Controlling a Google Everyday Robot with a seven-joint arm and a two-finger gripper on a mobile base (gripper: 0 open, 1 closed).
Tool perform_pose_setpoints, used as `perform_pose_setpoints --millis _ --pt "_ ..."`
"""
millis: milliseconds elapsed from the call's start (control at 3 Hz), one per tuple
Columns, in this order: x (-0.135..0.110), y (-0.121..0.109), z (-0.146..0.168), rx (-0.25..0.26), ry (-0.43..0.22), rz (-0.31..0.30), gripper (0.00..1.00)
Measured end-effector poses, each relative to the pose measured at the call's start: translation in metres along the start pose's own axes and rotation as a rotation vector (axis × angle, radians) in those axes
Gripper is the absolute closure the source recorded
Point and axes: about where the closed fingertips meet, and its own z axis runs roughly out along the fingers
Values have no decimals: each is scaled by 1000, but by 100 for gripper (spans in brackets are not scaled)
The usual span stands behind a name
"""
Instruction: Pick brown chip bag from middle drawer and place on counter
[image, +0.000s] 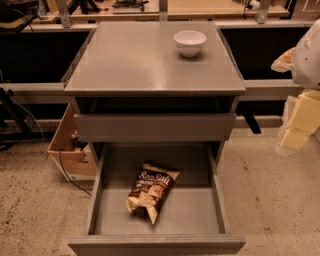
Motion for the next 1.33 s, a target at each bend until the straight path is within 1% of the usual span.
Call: perform_pose_setpoints --millis 333,667,1000,1333 --pt "0 0 0 0 0 0 0" --pt "4 -1 19 -6 -31 24 0" --pt "10 5 72 -47 -94 55 0" --pt "14 15 138 -91 -149 82 0"
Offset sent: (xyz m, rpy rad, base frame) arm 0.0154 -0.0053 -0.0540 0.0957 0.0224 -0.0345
